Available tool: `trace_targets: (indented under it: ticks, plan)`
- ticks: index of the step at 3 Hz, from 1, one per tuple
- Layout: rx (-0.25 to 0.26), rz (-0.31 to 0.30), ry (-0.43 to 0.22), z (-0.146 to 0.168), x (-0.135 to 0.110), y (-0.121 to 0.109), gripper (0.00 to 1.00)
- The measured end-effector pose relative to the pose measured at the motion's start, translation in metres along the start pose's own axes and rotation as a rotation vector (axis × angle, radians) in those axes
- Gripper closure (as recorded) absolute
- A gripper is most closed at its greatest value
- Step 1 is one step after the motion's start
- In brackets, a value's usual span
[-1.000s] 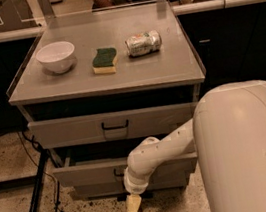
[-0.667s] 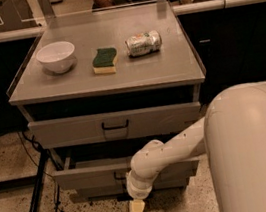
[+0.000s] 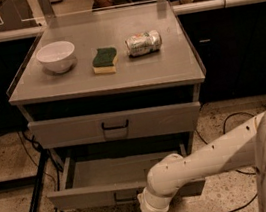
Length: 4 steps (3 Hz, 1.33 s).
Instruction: Open middle drawer
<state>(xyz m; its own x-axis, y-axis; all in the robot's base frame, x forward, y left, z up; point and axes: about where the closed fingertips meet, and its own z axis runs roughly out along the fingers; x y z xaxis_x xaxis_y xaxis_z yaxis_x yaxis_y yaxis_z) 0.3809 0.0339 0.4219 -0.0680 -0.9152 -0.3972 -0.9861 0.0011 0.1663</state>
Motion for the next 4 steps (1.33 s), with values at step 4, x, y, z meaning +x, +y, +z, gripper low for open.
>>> trace_targets:
  ticks: [4]
  plan:
    - [0.17,0.019,0.004,-0.078,-0.022,-0.04,0.0]
